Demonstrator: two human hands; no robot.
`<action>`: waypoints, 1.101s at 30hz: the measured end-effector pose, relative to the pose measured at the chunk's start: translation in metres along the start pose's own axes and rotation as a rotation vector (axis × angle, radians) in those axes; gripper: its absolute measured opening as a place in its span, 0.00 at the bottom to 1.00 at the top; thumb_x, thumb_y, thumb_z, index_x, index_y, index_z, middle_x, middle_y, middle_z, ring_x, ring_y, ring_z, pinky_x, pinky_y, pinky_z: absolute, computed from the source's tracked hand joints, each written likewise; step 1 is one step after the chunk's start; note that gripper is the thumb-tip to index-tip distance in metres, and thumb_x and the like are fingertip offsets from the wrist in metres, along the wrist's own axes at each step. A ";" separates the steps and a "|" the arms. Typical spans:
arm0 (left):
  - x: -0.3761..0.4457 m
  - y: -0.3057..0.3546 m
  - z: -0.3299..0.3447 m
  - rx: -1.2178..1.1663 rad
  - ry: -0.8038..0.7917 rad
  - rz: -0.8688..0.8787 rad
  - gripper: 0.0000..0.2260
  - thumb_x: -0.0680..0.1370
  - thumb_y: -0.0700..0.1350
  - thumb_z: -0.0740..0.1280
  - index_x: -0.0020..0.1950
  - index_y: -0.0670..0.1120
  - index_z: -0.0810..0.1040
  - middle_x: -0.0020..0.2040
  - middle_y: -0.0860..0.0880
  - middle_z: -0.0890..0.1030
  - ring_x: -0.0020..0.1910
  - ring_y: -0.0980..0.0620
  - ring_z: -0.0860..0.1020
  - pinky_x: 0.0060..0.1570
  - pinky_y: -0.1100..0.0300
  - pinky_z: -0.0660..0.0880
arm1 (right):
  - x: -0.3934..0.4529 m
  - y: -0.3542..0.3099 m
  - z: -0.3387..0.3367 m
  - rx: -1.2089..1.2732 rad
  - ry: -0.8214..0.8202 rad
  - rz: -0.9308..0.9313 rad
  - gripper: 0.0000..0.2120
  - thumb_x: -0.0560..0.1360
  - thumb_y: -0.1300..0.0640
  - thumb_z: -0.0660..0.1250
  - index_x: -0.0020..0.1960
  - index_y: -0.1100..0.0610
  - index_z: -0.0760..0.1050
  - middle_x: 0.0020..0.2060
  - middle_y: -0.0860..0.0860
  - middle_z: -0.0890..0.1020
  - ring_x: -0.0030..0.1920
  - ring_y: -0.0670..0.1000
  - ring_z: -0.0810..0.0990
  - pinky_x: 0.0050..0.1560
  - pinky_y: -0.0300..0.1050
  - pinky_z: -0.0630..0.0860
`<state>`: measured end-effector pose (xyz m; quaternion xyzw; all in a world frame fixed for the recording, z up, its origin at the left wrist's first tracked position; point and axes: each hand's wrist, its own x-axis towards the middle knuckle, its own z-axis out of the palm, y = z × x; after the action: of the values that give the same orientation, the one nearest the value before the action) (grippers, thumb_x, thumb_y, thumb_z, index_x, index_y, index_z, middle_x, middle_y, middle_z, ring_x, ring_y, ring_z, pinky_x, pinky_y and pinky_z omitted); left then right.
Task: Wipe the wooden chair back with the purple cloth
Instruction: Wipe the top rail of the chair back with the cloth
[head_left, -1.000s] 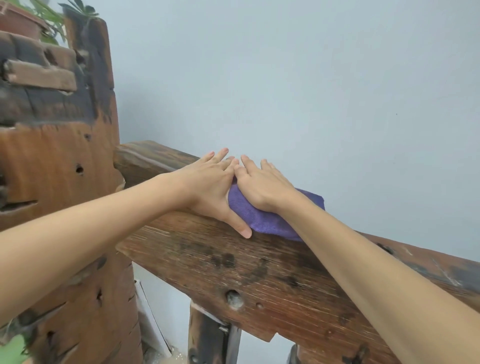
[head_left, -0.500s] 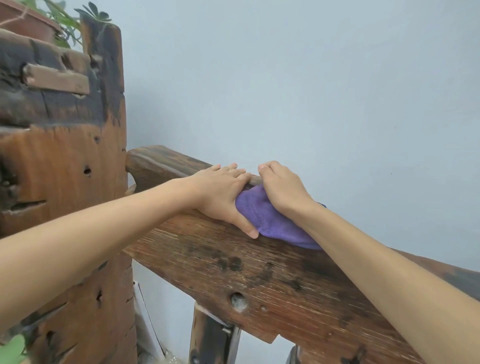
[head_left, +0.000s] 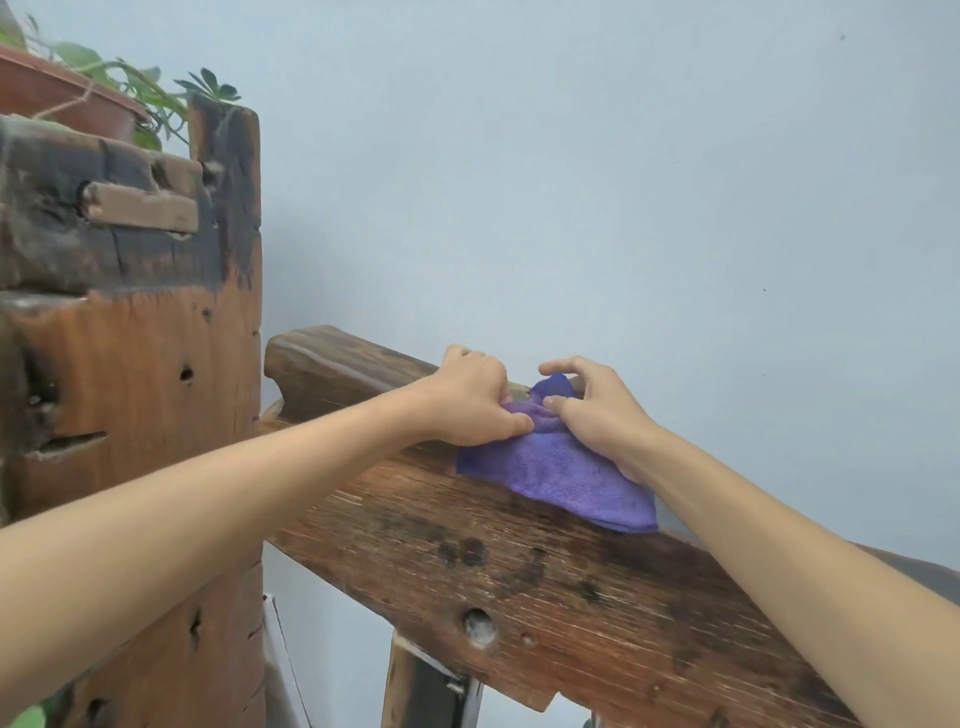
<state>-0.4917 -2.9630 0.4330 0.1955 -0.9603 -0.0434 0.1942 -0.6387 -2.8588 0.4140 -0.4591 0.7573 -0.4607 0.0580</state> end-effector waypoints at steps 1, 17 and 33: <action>0.001 -0.002 0.000 -0.025 -0.001 -0.017 0.17 0.77 0.54 0.69 0.35 0.43 0.77 0.34 0.46 0.79 0.50 0.45 0.73 0.64 0.53 0.65 | 0.001 0.002 0.002 0.022 0.036 -0.047 0.17 0.78 0.64 0.67 0.62 0.48 0.78 0.53 0.49 0.83 0.52 0.48 0.83 0.52 0.41 0.76; -0.003 -0.085 -0.013 -0.054 0.146 -0.252 0.23 0.79 0.56 0.66 0.27 0.46 0.71 0.55 0.45 0.82 0.80 0.44 0.58 0.77 0.39 0.53 | 0.048 -0.049 0.074 -0.649 -0.105 -0.135 0.25 0.81 0.40 0.44 0.55 0.46 0.78 0.62 0.54 0.81 0.61 0.60 0.77 0.59 0.56 0.70; -0.021 -0.192 -0.046 0.062 0.258 -0.393 0.20 0.83 0.55 0.57 0.34 0.48 0.71 0.39 0.46 0.78 0.57 0.40 0.72 0.65 0.48 0.64 | 0.123 -0.124 0.172 -0.579 -0.404 -0.208 0.21 0.83 0.50 0.44 0.59 0.53 0.75 0.64 0.55 0.79 0.60 0.57 0.76 0.68 0.60 0.69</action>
<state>-0.3870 -3.1317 0.4373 0.3885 -0.8718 -0.0255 0.2972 -0.5417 -3.0811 0.4503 -0.6127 0.7790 -0.1305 0.0271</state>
